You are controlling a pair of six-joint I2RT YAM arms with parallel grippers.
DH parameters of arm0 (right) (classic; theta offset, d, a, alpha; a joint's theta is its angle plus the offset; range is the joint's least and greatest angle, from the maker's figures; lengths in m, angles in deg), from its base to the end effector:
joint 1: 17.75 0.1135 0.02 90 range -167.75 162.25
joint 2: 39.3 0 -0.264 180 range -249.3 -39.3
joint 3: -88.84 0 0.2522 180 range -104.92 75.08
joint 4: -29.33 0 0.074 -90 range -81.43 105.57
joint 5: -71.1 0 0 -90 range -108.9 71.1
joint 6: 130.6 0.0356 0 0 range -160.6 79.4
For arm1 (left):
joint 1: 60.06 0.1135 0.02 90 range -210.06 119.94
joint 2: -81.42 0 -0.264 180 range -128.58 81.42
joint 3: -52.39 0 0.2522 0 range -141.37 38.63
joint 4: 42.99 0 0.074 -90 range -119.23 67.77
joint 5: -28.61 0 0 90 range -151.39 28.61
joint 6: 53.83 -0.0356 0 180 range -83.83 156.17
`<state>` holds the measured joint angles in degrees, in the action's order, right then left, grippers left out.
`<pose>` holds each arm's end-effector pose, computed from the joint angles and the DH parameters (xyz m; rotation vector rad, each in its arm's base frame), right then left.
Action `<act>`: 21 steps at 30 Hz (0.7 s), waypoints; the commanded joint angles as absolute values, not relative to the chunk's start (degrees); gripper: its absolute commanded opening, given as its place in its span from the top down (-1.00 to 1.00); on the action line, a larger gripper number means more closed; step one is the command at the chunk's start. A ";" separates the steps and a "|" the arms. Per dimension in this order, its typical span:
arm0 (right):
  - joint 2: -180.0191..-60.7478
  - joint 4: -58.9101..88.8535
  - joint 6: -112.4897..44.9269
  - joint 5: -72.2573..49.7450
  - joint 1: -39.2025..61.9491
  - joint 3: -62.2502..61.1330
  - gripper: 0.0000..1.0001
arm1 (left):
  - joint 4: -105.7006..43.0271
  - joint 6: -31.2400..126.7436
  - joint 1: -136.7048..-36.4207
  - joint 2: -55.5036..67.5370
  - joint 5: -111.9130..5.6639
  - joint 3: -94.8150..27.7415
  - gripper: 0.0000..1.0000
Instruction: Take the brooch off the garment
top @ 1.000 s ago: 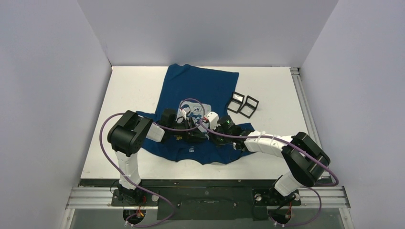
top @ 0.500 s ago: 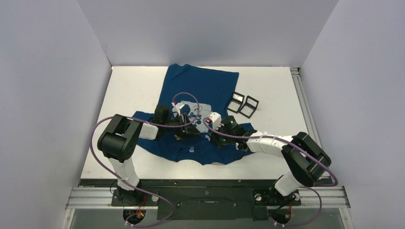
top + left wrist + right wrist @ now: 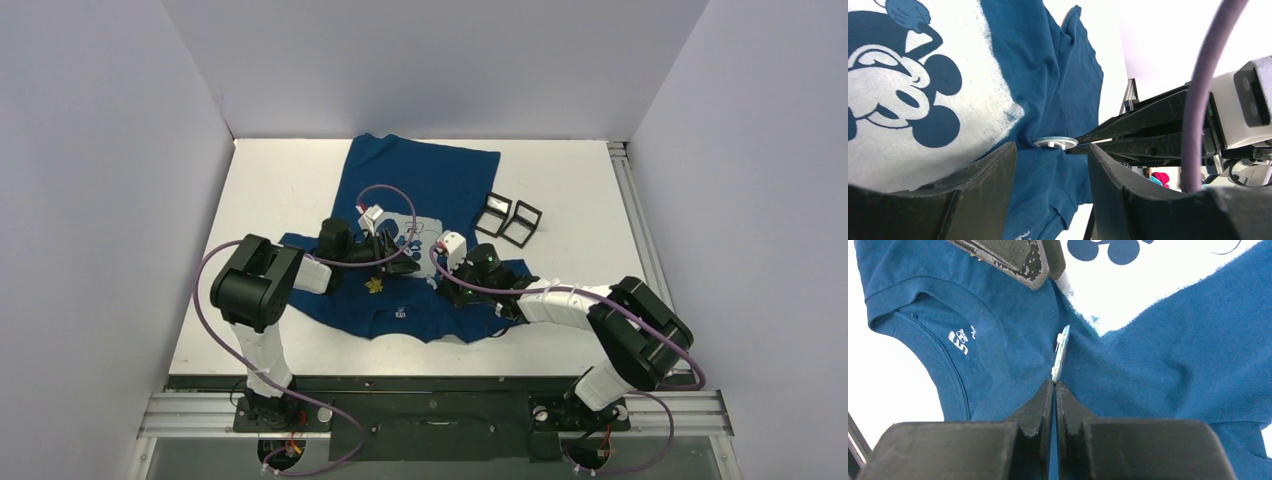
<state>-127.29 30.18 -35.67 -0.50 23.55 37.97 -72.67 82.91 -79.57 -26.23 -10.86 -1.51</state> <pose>0.2170 0.2056 0.1614 -0.8878 2.1043 0.7918 0.3089 -0.1386 0.1223 0.1305 2.1949 -1.5761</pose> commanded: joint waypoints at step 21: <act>-130.90 48.11 -29.77 4.72 20.92 41.43 1.00 | -109.27 104.28 -81.90 -40.63 -9.49 1.97 -0.25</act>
